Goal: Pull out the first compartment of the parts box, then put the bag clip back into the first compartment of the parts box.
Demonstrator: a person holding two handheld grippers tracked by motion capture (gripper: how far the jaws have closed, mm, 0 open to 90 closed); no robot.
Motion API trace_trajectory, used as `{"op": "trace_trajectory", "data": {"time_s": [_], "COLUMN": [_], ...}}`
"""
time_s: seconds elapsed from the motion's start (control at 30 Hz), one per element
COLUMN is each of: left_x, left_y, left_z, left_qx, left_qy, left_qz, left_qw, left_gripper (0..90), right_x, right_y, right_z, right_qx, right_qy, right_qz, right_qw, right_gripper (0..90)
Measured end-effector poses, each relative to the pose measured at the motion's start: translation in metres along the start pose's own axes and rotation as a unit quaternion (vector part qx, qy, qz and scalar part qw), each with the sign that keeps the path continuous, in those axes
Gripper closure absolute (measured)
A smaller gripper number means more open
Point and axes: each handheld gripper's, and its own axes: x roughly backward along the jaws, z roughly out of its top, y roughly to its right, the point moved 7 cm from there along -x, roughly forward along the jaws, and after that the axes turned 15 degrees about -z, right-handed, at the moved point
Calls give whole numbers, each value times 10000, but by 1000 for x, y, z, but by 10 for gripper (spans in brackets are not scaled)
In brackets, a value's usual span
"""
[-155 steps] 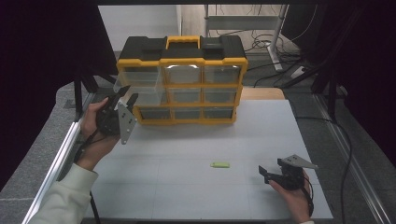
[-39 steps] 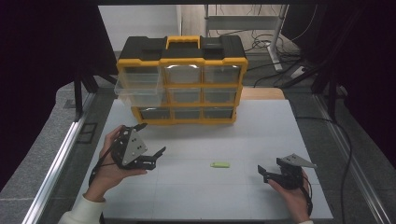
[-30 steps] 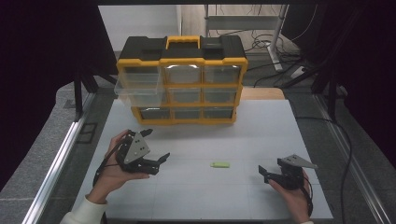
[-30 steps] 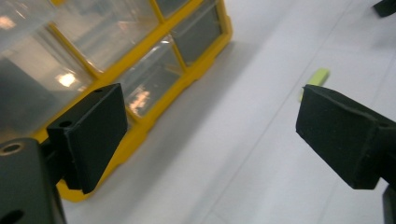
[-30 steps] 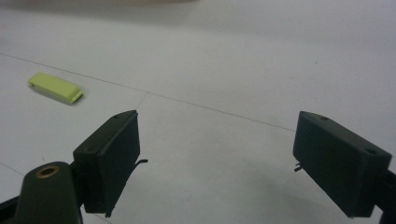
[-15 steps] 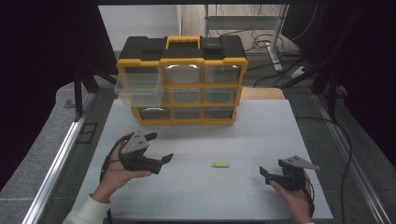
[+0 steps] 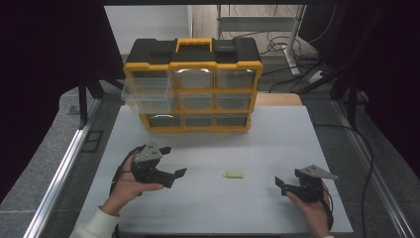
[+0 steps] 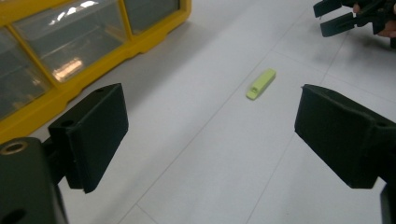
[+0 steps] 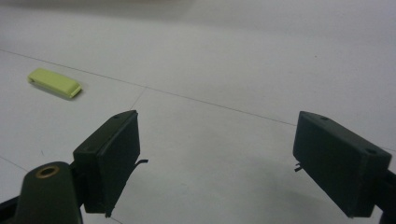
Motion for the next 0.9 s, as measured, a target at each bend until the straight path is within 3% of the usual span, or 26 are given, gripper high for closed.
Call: {"op": "trace_trajectory", "data": {"time_s": [0.13, 0.5, 0.7, 0.9], "left_x": [-3, -6, -11, -16], "left_y": [1, -1, 2, 5], "left_z": [-1, 2, 5, 10], "left_qx": [75, 177, 126, -96], "left_qy": [-28, 153, 95, -20], "left_qz": [-79, 9, -66, -113], "left_qw": [9999, 9997, 9999, 9999], "left_gripper": [112, 97, 113, 143], "right_x": [0, 0, 0, 0], "right_y": [0, 0, 0, -2], "right_z": [0, 1, 1, 1], "right_qx": [-3, 21, 51, 74], "right_qy": [2, 19, 22, 34], "right_qz": [-16, -12, -17, 16], "right_qw": [10000, 10000, 10000, 10000], "right_gripper": [151, 151, 151, 151]}}
